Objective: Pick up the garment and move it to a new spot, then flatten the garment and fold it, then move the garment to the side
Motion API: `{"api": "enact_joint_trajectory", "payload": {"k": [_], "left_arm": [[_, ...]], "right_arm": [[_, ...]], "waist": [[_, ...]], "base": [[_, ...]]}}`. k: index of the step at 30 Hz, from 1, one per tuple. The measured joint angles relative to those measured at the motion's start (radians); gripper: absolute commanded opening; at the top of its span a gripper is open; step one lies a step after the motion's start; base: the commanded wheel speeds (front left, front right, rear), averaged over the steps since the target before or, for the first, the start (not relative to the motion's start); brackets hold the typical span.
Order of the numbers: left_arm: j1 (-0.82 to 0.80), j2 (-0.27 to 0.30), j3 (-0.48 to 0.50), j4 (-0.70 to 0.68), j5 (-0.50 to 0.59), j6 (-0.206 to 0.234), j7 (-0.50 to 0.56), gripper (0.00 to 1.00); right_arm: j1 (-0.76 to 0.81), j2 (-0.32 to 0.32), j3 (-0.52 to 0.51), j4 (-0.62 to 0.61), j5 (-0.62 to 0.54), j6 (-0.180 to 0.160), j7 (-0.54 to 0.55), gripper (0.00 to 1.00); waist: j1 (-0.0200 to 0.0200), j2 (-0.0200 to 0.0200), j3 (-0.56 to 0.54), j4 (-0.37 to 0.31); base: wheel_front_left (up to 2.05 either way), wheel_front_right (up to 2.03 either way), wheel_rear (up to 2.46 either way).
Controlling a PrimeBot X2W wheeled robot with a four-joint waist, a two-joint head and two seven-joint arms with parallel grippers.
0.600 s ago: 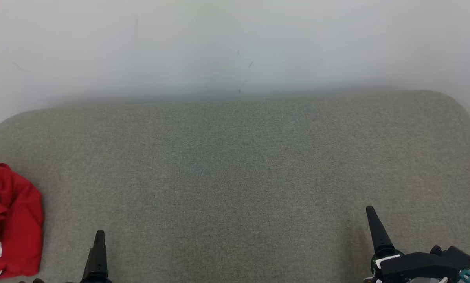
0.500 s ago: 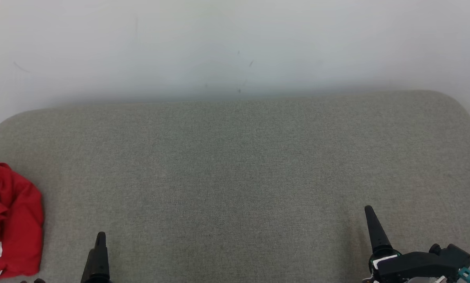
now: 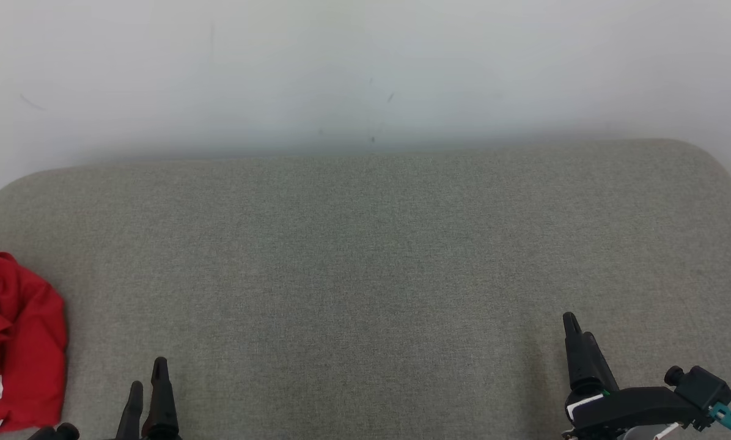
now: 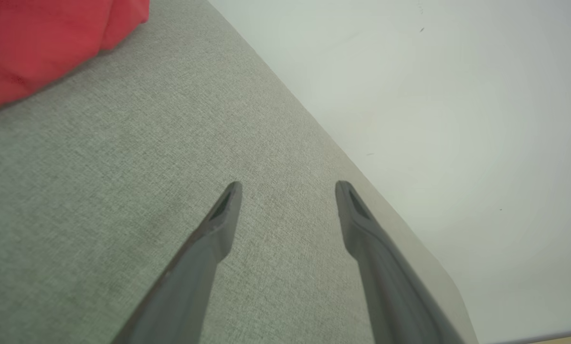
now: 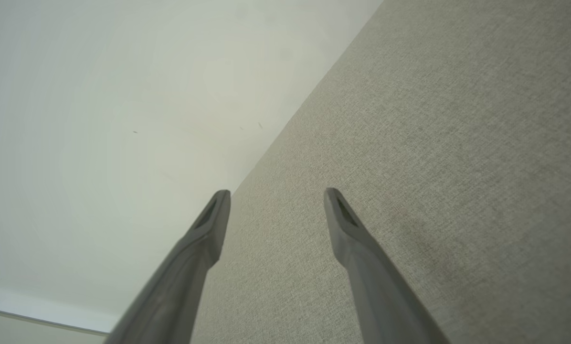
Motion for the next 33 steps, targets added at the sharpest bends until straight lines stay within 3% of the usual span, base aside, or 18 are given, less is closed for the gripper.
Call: {"api": "enact_joint_trajectory", "payload": {"k": [33], "left_arm": [[0.019, 0.003, -0.015, -0.029, 0.385, 0.022, -0.095, 1.00]], "right_arm": [[-0.004, 0.002, 0.012, -0.001, -0.391, 0.000, -0.092, 1.00]], "waist": [[0.0000, 0.0000, 0.007, -0.007]], "base": [[0.00, 0.00, 0.00]]}}
